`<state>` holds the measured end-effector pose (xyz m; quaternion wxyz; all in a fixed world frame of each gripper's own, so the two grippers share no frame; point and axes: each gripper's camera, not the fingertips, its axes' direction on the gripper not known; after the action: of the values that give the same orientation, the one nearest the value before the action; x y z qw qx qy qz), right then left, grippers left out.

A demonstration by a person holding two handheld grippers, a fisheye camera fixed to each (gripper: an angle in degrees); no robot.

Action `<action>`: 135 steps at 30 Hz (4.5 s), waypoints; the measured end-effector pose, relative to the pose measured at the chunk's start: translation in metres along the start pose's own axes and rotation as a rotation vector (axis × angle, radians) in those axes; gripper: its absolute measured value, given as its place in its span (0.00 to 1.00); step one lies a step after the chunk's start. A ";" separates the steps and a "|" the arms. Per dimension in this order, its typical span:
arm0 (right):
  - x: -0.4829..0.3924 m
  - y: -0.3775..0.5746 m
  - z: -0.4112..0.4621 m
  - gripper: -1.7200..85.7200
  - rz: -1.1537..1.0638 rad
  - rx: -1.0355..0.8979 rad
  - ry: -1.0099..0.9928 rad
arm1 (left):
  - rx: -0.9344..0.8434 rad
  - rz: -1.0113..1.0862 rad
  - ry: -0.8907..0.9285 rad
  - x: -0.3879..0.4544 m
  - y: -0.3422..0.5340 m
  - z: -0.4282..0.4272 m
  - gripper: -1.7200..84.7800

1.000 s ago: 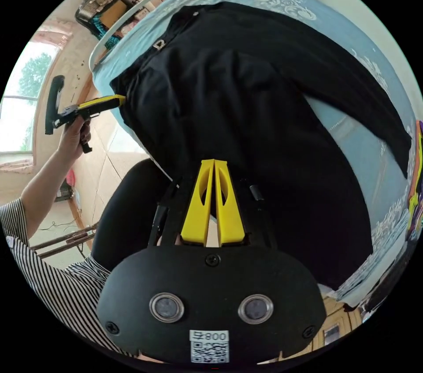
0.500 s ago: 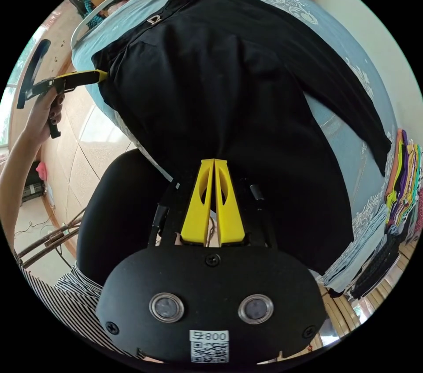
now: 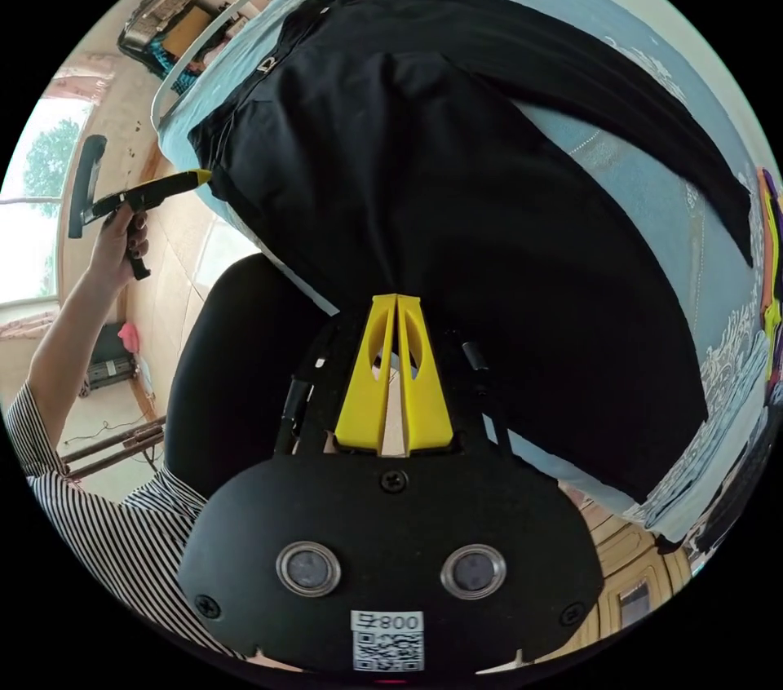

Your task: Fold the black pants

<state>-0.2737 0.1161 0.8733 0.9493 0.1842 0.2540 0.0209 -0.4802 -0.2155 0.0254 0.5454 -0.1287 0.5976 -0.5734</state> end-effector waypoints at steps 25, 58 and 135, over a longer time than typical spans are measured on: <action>0.164 -0.054 -0.066 0.03 -0.126 0.299 -0.203 | 0.152 0.094 -0.008 0.032 -0.269 0.019 0.04; 0.213 -0.316 -0.107 0.08 -0.438 0.116 0.252 | -0.157 0.365 -0.335 0.126 -0.650 0.131 0.11; -0.051 0.088 -0.052 0.03 -0.323 0.041 -0.012 | -0.143 0.319 -0.241 0.132 -0.113 -0.074 0.04</action>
<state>-0.3386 0.2085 0.8871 0.9377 0.1606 0.2751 -0.1385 -0.6418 -0.3130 0.0329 0.6864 -0.1386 0.5799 -0.4164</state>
